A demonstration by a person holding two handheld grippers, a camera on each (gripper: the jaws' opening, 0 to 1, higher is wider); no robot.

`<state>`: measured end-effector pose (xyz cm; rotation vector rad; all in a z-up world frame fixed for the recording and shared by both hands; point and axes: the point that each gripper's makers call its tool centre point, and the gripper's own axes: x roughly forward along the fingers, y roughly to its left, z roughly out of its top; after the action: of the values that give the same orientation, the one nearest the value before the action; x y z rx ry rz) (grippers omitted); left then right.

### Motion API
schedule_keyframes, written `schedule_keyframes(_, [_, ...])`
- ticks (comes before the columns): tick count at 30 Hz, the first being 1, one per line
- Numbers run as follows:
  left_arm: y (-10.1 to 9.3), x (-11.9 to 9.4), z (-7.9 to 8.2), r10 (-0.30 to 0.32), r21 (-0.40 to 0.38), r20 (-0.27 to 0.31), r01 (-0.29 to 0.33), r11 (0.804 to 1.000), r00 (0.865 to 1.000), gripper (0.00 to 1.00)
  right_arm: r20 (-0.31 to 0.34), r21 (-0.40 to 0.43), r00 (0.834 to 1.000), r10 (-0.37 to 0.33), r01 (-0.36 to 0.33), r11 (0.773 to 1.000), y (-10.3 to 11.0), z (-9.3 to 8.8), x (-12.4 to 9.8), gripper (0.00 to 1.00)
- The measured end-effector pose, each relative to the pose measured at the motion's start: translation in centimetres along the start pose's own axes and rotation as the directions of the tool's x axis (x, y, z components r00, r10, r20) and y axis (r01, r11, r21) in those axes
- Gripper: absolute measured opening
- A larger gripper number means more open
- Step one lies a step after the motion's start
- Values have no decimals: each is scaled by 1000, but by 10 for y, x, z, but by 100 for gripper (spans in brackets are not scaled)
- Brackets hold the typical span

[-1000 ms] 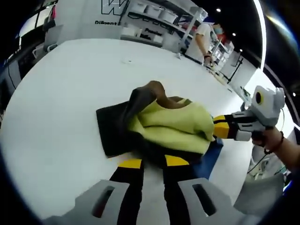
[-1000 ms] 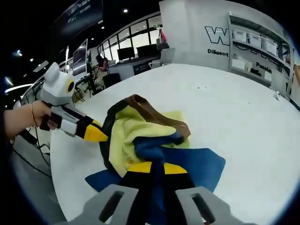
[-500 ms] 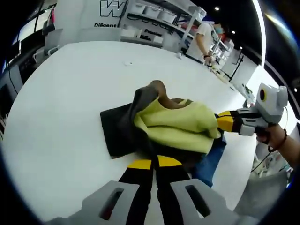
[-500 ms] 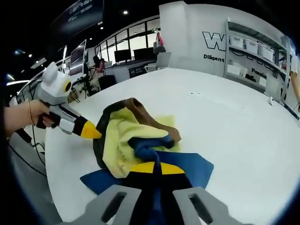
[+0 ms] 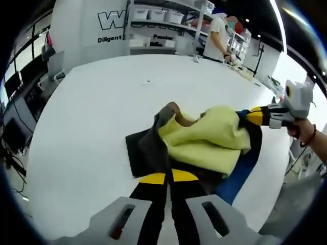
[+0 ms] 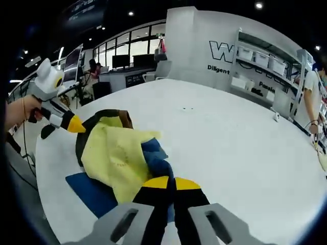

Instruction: Fold the garment on the visible template until the final outline fits inside the template.

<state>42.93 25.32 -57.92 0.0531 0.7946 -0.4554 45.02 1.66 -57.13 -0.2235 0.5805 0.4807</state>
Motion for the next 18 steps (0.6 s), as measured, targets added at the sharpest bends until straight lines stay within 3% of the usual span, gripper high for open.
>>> schedule_keyframes(3, [7, -3, 1, 26, 28, -4, -26, 999, 1000, 0, 7, 17, 1000, -10, 10, 1000, -6, 4, -2, 0])
schedule_keyframes(7, [24, -12, 7, 88, 71, 7, -88, 994, 996, 0, -18, -95, 996, -87, 85, 992, -24, 7, -7, 0])
schedule_keyframes(9, [27, -15, 15, 78, 41, 41, -79, 996, 996, 0, -9, -63, 997, -72, 72, 995, -25, 10, -8, 0])
schedule_keyframes(11, [30, -17, 21, 50, -38, 65, -48, 998, 997, 0, -2, -35, 997, -71, 71, 997, -30, 12, -7, 0])
schedule_keyframes(15, [44, -25, 27, 95, 18, 75, -96, 995, 993, 0, -7, -69, 996, -93, 93, 993, -35, 13, -7, 0])
schedule_keyframes(18, [42, -23, 29, 83, 7, 81, -84, 996, 993, 0, -1, -54, 996, -86, 86, 995, -35, 14, -4, 0])
